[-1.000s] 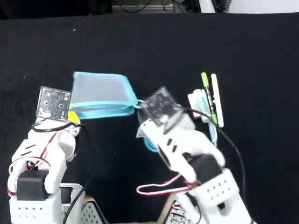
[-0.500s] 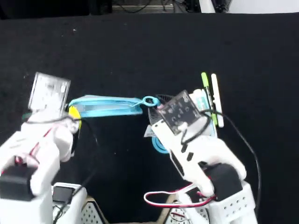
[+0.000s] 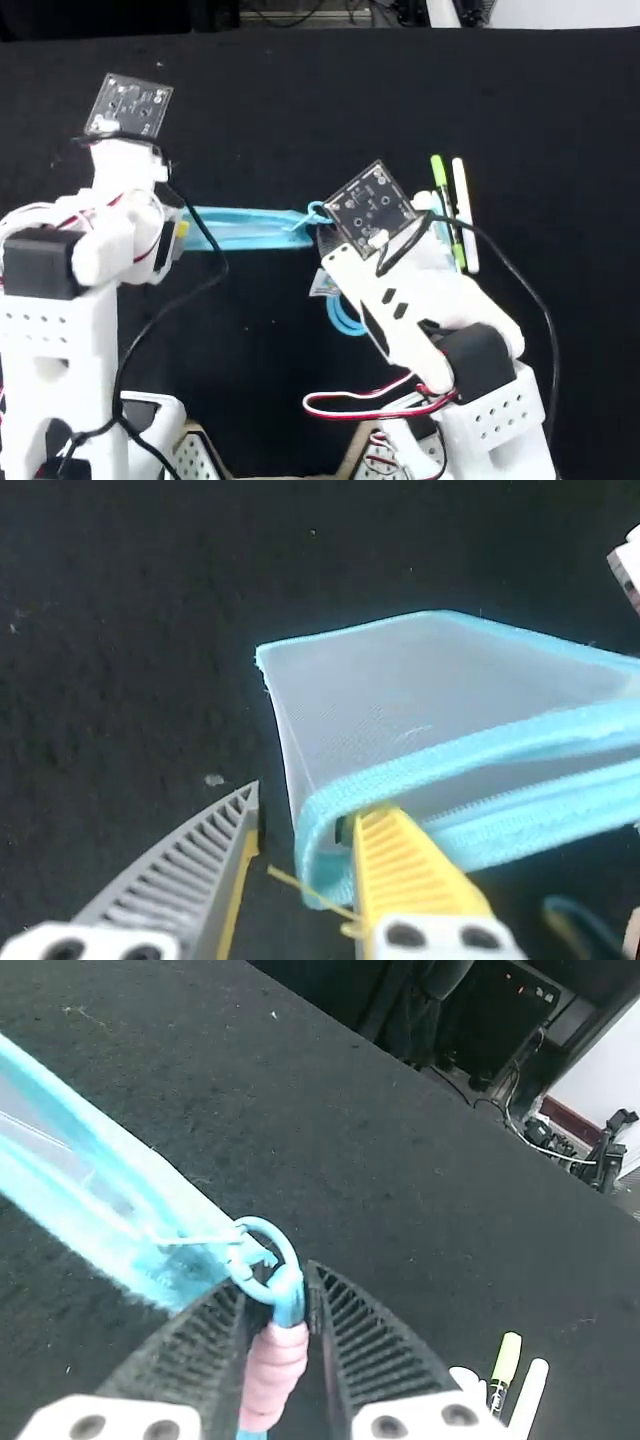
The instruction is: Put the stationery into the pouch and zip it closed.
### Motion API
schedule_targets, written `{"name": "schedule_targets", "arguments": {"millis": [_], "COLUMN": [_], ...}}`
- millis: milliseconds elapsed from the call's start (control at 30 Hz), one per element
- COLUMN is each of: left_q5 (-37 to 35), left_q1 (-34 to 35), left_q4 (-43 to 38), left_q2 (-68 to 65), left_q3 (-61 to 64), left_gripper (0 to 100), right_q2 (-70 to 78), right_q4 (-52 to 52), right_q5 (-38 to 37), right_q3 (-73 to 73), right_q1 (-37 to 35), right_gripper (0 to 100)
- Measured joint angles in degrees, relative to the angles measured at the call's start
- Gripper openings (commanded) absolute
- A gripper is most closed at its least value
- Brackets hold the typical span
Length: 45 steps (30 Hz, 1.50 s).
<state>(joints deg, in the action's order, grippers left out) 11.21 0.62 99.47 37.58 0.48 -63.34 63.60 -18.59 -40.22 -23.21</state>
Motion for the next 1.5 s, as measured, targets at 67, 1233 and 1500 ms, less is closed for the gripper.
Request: {"name": "schedule_targets", "arguments": {"millis": [67, 1233, 1500], "left_q5": [0.0, -2.0, -1.9], "left_q1": [0.0, -0.7, -1.3], "left_q4": [-1.1, -20.4, -22.2], "left_q2": [0.0, 30.9, 31.1], "left_q3": [0.0, 35.9, 36.0], "left_gripper": [14, 3, 3], "right_q2": [0.0, -0.1, -0.1], "right_q4": [0.0, 2.0, 2.0], "right_q5": [0.0, -6.2, -6.2], "right_q3": [0.0, -5.6, -6.3], "right_q1": [0.0, 5.2, 10.3], "right_gripper": [1.1, 1.1, 1.1]}}
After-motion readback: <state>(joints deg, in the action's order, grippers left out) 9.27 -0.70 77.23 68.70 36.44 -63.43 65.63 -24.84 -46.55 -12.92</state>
